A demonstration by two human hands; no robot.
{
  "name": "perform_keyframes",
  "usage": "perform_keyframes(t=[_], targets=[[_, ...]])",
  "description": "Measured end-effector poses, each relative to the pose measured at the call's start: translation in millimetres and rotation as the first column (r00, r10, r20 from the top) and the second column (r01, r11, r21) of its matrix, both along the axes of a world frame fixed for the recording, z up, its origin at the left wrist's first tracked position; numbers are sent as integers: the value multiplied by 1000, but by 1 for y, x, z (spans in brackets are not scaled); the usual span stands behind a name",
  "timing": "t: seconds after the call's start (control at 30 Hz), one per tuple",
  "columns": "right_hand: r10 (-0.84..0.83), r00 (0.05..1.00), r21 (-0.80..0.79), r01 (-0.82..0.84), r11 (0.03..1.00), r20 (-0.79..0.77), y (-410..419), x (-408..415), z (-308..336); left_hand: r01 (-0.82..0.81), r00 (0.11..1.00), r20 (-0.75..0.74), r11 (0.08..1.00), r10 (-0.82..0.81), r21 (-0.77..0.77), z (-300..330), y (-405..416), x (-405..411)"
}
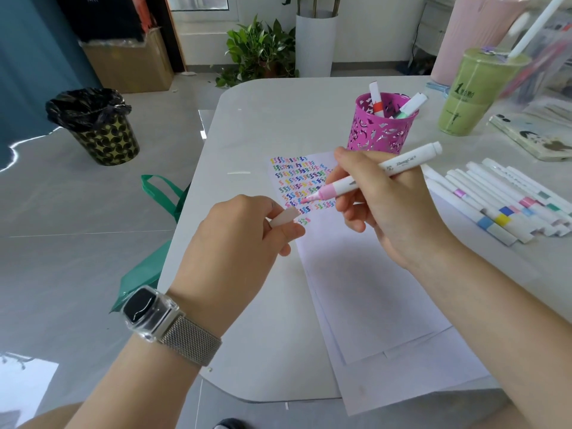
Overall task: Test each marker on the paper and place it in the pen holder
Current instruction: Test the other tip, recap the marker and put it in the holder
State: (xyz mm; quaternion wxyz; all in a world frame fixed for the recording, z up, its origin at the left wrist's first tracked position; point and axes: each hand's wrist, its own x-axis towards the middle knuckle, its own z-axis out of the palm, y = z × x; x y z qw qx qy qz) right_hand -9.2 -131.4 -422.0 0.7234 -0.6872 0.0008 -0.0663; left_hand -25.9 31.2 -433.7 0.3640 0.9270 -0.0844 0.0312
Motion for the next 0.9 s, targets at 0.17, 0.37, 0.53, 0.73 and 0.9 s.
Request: perform_keyframes(t=[0.17,0.37,0.53,0.73,0.9], targets=[[42,999,-7,-42,999,-8,2,0,-1,2,1000,13,1000,-1,-20,0,-1,1],[136,991,16,-135,991,-16,3,-2,-1,99,995,1,979,-101,-180,8,-5,-3],[88,994,160,-97,982,61,6,-7,1,132,988,104,967,-111,-219,16,-8,-8],[55,994,200,-73,977,94,13,-12,-6,150,982,143,970,-123,-193,19,-8,-11],[60,994,199,-78,977,95,15,-14,-13,134,987,110,971,-113,-200,16,-8,-14]])
